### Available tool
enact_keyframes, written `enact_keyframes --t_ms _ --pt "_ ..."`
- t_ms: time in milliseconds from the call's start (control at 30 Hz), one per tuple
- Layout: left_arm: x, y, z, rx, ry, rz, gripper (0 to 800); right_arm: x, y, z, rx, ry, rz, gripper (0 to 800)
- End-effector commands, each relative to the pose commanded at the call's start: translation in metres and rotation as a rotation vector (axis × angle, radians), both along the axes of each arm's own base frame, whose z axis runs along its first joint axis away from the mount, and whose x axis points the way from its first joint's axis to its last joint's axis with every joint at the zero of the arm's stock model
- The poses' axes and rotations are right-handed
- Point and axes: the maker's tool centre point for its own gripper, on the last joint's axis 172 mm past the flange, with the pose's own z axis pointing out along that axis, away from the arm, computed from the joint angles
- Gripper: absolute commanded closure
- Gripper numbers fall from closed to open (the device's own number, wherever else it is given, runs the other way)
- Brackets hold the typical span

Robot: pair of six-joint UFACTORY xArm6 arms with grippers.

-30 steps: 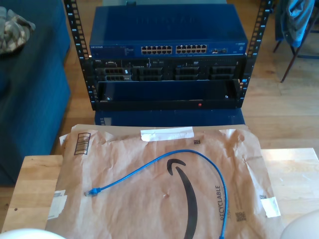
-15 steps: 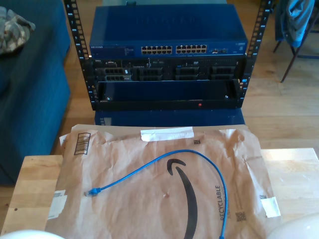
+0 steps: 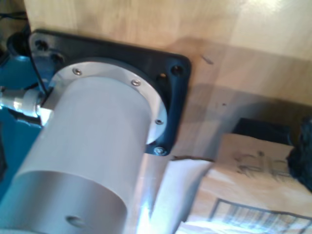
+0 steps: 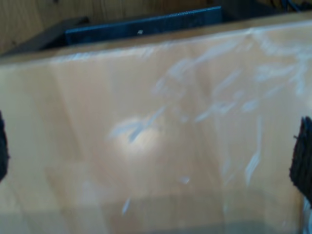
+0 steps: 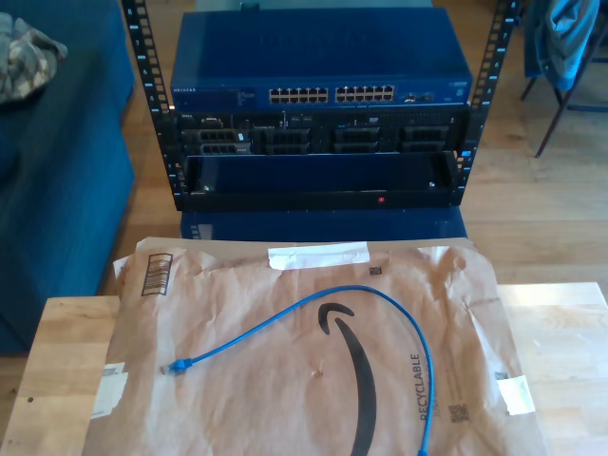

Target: Grab the cable and plug it in

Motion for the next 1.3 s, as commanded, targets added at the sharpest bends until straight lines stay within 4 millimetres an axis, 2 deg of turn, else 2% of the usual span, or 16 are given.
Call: enact_keyframes --t_ms 100,233,333,533,667,767,867,967,1200,1300 --pt "0.036 -0.007 0.015 0.024 0.0 0.005 0 0.033 0.035 0.019 -0.002 0.014 0.031 7" --pt "0.061 -0.023 0.022 0.045 0.027 -0.029 0 0.074 0.091 0.033 -0.02 0.008 0.089 8" --pt "0.082 -0.033 0.029 0.077 0.046 -0.045 0 0.095 0.13 0.04 -0.03 0.0 0.121 8" --pt "0.114 -0.05 0.041 0.13 0.061 -0.063 0 0.125 0.225 0.05 -0.035 0.003 0.213 8" --pt "0.123 -0.055 0.045 0.144 0.055 -0.072 0 0.14 0.297 0.055 -0.04 0.015 0.318 8" --pt "0.128 -0.06 0.043 0.136 0.062 -0.072 0 0.151 0.339 0.056 -0.044 0.024 0.361 6" --pt "0.135 -0.071 0.041 0.089 0.054 -0.051 0 0.158 0.378 0.05 -0.049 0.03 0.43 4" --pt "0.14 -0.079 0.041 0.054 0.047 -0.035 0 0.164 0.416 0.036 -0.043 -0.014 0.499 6" --pt "0.15 -0.078 0.046 0.062 0.033 -0.026 0 0.179 0.476 0.003 -0.024 -0.094 0.546 8" --pt "0.157 -0.091 0.047 0.07 0.041 -0.056 0 0.175 0.508 -0.012 -0.015 -0.121 0.597 9"
